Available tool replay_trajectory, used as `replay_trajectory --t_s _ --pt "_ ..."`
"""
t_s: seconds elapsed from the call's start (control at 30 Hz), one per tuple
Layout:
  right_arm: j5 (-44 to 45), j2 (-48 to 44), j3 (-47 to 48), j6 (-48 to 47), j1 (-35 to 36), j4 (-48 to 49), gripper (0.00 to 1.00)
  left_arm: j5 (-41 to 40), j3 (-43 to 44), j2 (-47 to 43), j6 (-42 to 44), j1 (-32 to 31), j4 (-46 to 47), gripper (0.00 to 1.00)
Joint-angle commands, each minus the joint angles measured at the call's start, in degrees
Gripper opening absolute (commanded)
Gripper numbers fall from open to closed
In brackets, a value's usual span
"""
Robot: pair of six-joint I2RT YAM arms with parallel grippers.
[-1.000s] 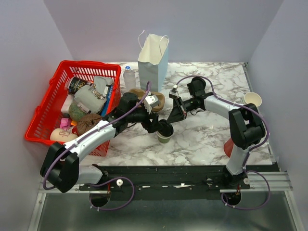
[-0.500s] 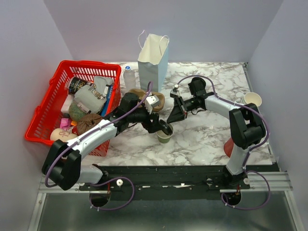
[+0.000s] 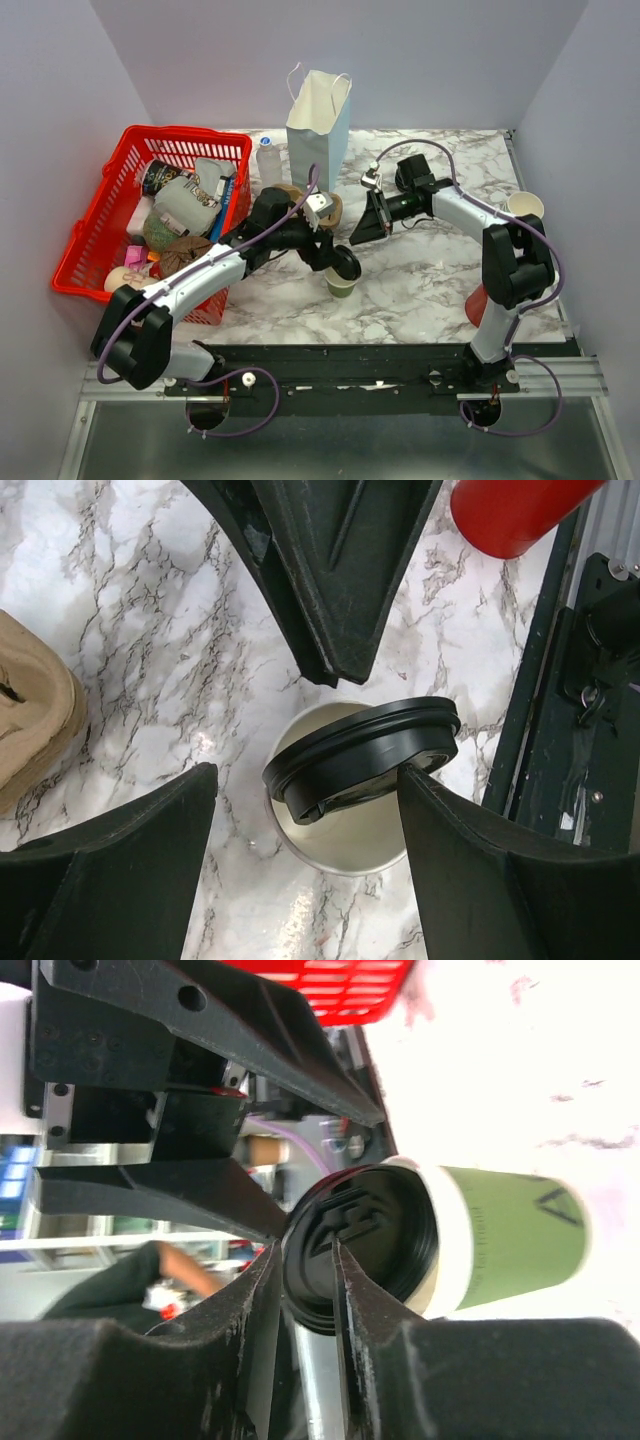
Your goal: Pack the takeout coffee
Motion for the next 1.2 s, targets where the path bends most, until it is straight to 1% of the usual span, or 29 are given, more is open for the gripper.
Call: replay_trajectory --t_s 0.0,0.17,0.43,0.53,0.8,0.9,0.93,1.0,1.07,1.13,1.17 --pt "6.17 -1.29 2.68 -9.65 -0.32 -8.22 0.37 0.82 1.81 1.14 0.29 -0.34 1.83 0.80" --pt "7.93 -1.47 3.12 -12.64 -0.41 -10.50 0.39 1.00 2.16 2.02 0.02 -0.34 2.01 0.80" --pt "10.12 -1.91 4.62 -14.75 -0.50 -12.44 0.40 1.44 2.42 2.81 -0.86 -0.25 3.06 0.80" --pt "10.74 -2.09 5.32 -14.93 -0.93 -12.88 0.42 1.70 2.51 2.90 -0.86 -0.26 3.06 0.80" --pt "13.21 -1.82 5.94 -14.05 -1.64 -12.88 0.44 2.76 2.51 3.78 -1.03 -0.34 3.33 0.79" --pt "10.58 -1.65 6.11 -13.27 -1.82 -12.53 0.45 2.84 2.25 3.69 -1.12 -0.25 3.24 0.79" --pt "6.91 -1.47 5.85 -12.74 -2.25 -11.83 0.46 2.76 2.25 3.69 -1.21 -0.34 3.33 0.79" --pt "3.29 -1.65 5.24 -10.98 -2.43 -10.69 0.49 2.84 2.07 3.52 -1.12 -0.25 3.06 0.79" --pt "0.56 -2.00 4.89 -11.41 -2.43 -10.25 0.51 2.58 1.90 3.52 -1.12 -0.26 2.97 0.79" --pt "1.16 -2.61 5.14 -12.64 -2.35 -11.55 0.55 2.58 1.98 3.43 -1.21 -0.34 3.15 0.79" --pt "2.73 -2.70 5.49 -15.52 -2.17 -12.69 0.56 2.49 1.90 3.60 -1.29 -0.34 3.32 0.79"
